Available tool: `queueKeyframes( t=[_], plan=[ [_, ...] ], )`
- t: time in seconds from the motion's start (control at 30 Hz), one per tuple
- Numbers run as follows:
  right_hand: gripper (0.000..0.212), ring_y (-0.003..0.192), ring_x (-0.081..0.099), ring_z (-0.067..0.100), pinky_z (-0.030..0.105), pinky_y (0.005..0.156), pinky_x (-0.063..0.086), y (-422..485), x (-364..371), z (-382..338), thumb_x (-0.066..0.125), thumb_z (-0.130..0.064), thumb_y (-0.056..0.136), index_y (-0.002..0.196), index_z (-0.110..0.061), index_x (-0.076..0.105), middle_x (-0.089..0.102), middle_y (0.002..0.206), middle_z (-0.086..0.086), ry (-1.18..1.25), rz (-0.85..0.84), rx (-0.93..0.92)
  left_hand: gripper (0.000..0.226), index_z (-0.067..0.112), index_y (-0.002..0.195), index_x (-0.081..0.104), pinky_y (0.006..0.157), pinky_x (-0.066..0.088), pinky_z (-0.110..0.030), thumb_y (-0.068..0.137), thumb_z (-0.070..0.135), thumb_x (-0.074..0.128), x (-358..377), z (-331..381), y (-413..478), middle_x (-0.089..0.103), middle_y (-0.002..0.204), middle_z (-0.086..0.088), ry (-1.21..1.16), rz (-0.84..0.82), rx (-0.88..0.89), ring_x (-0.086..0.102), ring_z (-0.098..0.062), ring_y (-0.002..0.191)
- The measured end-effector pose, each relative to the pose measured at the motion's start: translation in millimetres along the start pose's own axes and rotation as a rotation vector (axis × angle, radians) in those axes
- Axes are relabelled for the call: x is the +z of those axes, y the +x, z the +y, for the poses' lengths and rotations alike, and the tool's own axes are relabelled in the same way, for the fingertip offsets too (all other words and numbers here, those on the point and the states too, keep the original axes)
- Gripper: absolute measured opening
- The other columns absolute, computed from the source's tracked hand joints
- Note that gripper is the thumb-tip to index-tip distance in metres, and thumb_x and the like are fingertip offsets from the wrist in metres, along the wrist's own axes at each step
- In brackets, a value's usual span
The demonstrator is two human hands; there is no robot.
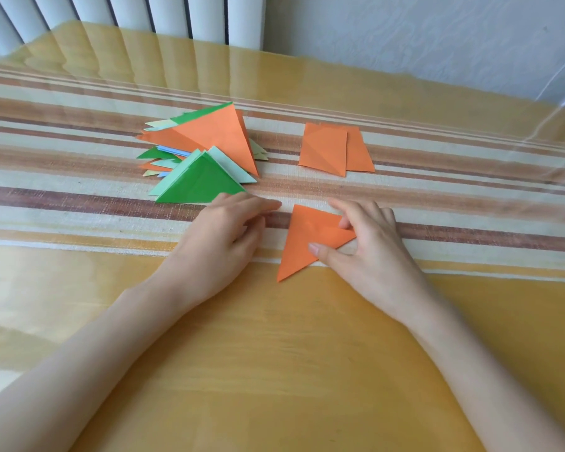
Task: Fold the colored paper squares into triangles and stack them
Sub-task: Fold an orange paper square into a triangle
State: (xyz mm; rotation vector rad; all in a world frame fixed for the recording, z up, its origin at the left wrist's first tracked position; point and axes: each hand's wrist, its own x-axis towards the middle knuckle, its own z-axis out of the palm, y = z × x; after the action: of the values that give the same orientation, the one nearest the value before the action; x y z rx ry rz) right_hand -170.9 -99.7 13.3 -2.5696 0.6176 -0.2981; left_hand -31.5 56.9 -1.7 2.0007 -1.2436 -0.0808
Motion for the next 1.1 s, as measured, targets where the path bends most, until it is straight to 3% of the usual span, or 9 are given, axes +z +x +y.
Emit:
queueKeyframes(
  t=[0.23,0.37,0.5,0.57,0.67,0.77,0.83,0.93,1.1],
  plan=[
    [0.023,0.1,0.039,0.012,0.022,0.09,0.031,-1.8,7.2,-1.2,0.072,-0.032,0.08,0.096,-0.02,0.06,0.049,0.096,-0.008,0.106,0.055,0.0,0.038,0.02,0.086,0.066,0.072,0.034,-0.03,0.085,0.047,0.04,0.6,16.6,-11.3,0.056,0.085,0.007,0.065,0.017,-0.127,0.048,-0.017,0.084],
    [0.018,0.087,0.047,0.009,0.014,0.079,0.035,-2.9,3.2,-4.0,0.074,-0.018,0.081,0.077,-0.022,0.058,0.053,0.079,-0.012,0.362,0.104,0.02,0.036,0.015,0.083,0.065,0.065,0.036,-0.012,0.096,0.042,0.046,-1.8,20.3,-13.3,0.058,0.078,0.004,0.008,0.064,-0.18,0.051,-0.01,0.076],
    [0.011,0.083,0.055,0.008,0.018,0.082,0.041,-4.4,-8.3,-8.6,0.069,-0.025,0.08,0.076,-0.025,0.059,0.058,0.079,-0.015,0.698,0.204,-0.043,0.047,0.02,0.085,0.066,0.065,0.046,-0.016,0.085,0.064,0.05,-12.1,35.2,-10.1,0.071,0.079,0.01,-0.405,-0.01,-0.367,0.064,-0.004,0.074],
    [0.013,0.09,0.055,0.011,0.024,0.088,0.04,-5.0,-9.0,-11.2,0.071,-0.03,0.08,0.075,-0.031,0.059,0.057,0.082,-0.016,0.706,0.225,-0.093,0.039,0.014,0.09,0.067,0.065,0.051,-0.021,0.078,0.051,0.067,-13.6,42.0,-8.5,0.075,0.083,0.004,-0.651,-0.074,-0.421,0.069,-0.009,0.076],
    [0.008,0.111,0.05,0.015,0.023,0.097,0.036,-5.9,-3.4,-13.4,0.067,-0.042,0.076,0.078,-0.039,0.06,0.054,0.101,-0.013,0.651,0.25,-0.07,0.024,0.005,0.085,0.066,0.058,0.052,-0.017,0.076,0.027,0.07,-12.6,43.7,-7.5,0.075,0.076,-0.002,-0.733,-0.007,-0.452,0.07,-0.009,0.067],
    [0.042,0.122,0.047,0.006,0.023,0.104,0.035,-6.5,0.6,-14.0,0.074,-0.036,0.074,0.109,-0.037,0.051,0.052,0.123,-0.006,0.674,0.251,0.025,0.017,0.003,0.081,0.064,0.054,0.05,-0.016,0.078,0.02,0.066,-13.1,43.6,-6.8,0.074,0.073,-0.002,-0.794,0.022,-0.495,0.069,-0.007,0.061],
    [0.057,0.111,0.059,0.007,0.023,0.094,0.046,-5.8,-1.0,-16.7,0.077,-0.026,0.072,0.12,-0.03,0.048,0.061,0.12,0.001,0.852,0.187,0.126,0.022,0.004,0.08,0.063,0.054,0.05,-0.017,0.074,0.025,0.066,-14.0,43.9,-6.5,0.074,0.074,-0.003,-0.815,0.008,-0.515,0.07,-0.009,0.061],
    [0.029,0.085,0.067,0.012,0.019,0.075,0.049,-5.0,-8.6,-20.0,0.073,-0.009,0.079,0.108,-0.007,0.065,0.073,0.096,0.011,0.995,0.096,0.21,0.025,0.005,0.079,0.065,0.053,0.051,-0.017,0.07,0.028,0.066,-13.9,43.1,-5.9,0.074,0.074,-0.004,-0.852,-0.003,-0.543,0.07,-0.01,0.061],
    [0.017,0.078,0.061,0.018,0.026,0.075,0.047,-6.9,-11.4,-17.3,0.07,-0.011,0.081,0.088,0.004,0.069,0.069,0.093,0.024,0.993,0.1,0.241,0.024,0.008,0.079,0.069,0.052,0.052,-0.017,0.073,0.03,0.062,-13.2,43.2,-5.1,0.075,0.076,-0.007,-0.931,0.005,-0.574,0.071,-0.012,0.065]
  ],
)
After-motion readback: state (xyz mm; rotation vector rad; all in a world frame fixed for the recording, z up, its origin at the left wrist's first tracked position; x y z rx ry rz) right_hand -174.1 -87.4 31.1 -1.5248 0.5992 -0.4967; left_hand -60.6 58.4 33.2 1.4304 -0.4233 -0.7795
